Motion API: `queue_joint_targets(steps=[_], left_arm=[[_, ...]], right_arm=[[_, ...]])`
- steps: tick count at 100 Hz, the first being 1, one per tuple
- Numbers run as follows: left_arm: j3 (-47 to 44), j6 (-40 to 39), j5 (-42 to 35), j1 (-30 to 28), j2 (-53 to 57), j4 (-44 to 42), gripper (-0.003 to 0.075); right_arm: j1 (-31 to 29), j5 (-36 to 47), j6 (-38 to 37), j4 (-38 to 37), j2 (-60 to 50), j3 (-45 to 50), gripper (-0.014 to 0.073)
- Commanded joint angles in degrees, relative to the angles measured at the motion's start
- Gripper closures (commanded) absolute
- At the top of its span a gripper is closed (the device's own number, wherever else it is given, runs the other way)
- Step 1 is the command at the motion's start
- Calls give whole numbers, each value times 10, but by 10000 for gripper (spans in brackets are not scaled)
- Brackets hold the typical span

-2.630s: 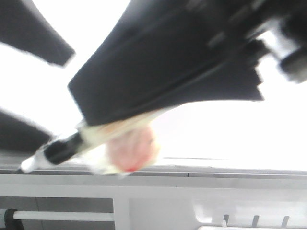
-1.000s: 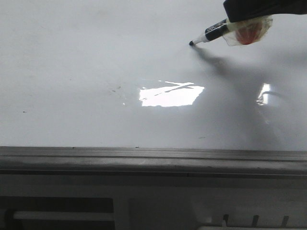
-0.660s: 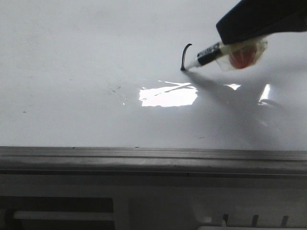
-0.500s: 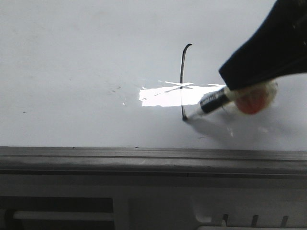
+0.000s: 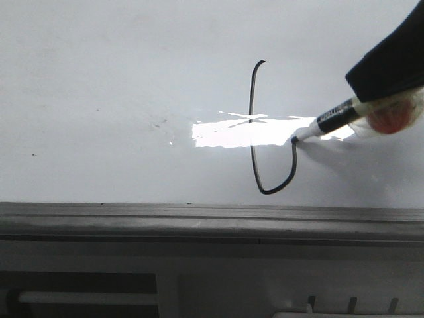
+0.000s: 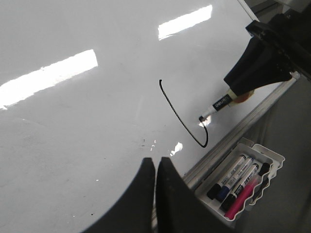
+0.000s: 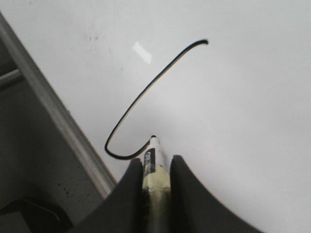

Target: Write number 6 on whiteboard

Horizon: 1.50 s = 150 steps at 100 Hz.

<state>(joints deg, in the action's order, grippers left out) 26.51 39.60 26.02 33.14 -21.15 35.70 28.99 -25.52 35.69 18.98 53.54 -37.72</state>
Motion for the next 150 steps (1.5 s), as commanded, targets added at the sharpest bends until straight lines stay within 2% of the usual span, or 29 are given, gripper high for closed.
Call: queue_joint_targets(steps=[1, 15, 37, 56, 71, 90, 97, 104, 108, 109, 110, 117, 121, 133, 150], left_arm=[[15, -6, -37, -2, -3, 16, 739], [15, -6, -37, -2, -3, 16, 739], [15, -6, -37, -2, -3, 16, 739], [15, -6, -36, -2, -3, 17, 739], [15, -6, -35, -2, -3, 17, 739], [15, -6, 8, -2, -7, 17, 738], [15, -6, 30, -2, -24, 17, 710], [15, -1, 54, -2, -55, 17, 613], [19, 16, 70, -2, -80, 23, 531], [20, 25, 75, -2, -88, 28, 489], [20, 30, 77, -2, -92, 30, 489], [29, 102, 115, -2, -143, 74, 365], [36, 142, 136, -2, -166, 95, 332], [52, 252, 189, -2, -247, 173, 326], [69, 382, 191, -2, -322, 264, 327]], right_arm=[[-8, 68, -1, -18, -3, -17, 647], [5, 75, -1, -13, 8, -19, 647], [59, 80, -1, -12, 37, -19, 647], [63, 91, -2, -12, 46, -19, 647], [68, 69, -2, 1, 28, -32, 647], [148, 12, -2, 25, -44, -121, 647], [172, -4, -2, 25, -48, -135, 647], [183, -38, -2, 25, -38, -137, 647], [185, -68, -2, 25, -25, -136, 647], [185, -73, -2, 25, -22, -136, 647], [185, -83, -2, 25, -20, -134, 647], [185, -125, -2, 25, 7, -132, 648], [185, -135, -2, 26, 25, -132, 647], [185, -122, -2, 60, 64, -132, 647], [213, -105, -1, 65, 93, -132, 648]])
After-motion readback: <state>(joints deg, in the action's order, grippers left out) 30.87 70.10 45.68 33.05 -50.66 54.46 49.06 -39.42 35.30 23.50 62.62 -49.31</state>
